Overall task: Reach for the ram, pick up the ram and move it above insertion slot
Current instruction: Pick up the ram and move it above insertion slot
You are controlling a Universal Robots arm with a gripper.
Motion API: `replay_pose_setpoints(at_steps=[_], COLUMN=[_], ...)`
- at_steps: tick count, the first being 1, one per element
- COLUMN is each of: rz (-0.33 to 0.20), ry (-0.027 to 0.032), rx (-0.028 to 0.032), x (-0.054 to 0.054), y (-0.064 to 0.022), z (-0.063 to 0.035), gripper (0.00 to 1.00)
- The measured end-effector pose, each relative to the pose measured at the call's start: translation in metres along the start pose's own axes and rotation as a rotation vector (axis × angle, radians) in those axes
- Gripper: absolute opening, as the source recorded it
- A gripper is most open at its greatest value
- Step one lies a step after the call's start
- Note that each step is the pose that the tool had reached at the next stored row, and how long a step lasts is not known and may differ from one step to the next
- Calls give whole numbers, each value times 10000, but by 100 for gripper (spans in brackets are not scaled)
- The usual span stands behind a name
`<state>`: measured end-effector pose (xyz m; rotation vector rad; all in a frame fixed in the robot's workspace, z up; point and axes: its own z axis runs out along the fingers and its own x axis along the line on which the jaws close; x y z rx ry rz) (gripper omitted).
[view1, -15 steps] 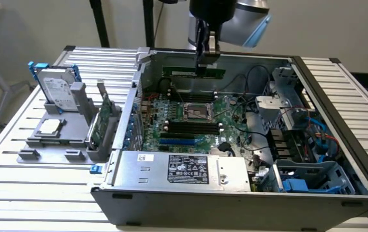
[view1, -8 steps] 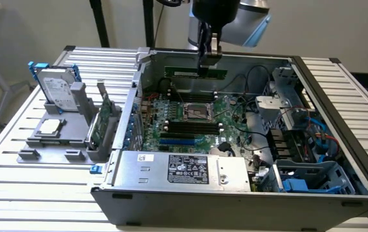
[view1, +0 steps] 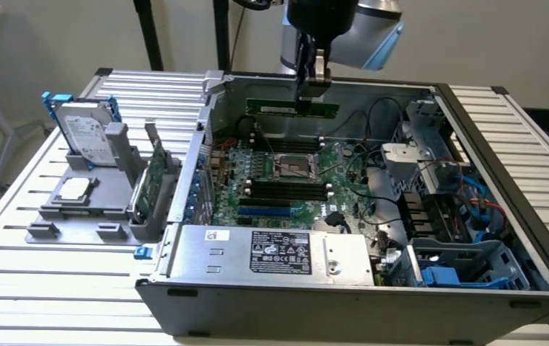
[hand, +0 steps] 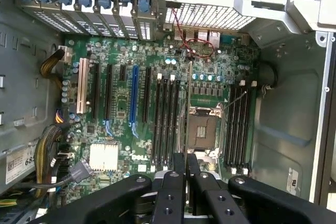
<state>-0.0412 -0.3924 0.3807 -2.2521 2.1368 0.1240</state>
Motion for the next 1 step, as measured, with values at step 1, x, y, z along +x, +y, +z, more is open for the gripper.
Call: replay_pose_setpoints(at_steps=[1], rz=[0], ry=[0], rx=[0], x=[0], y=[0], z=[0], gripper=[13])
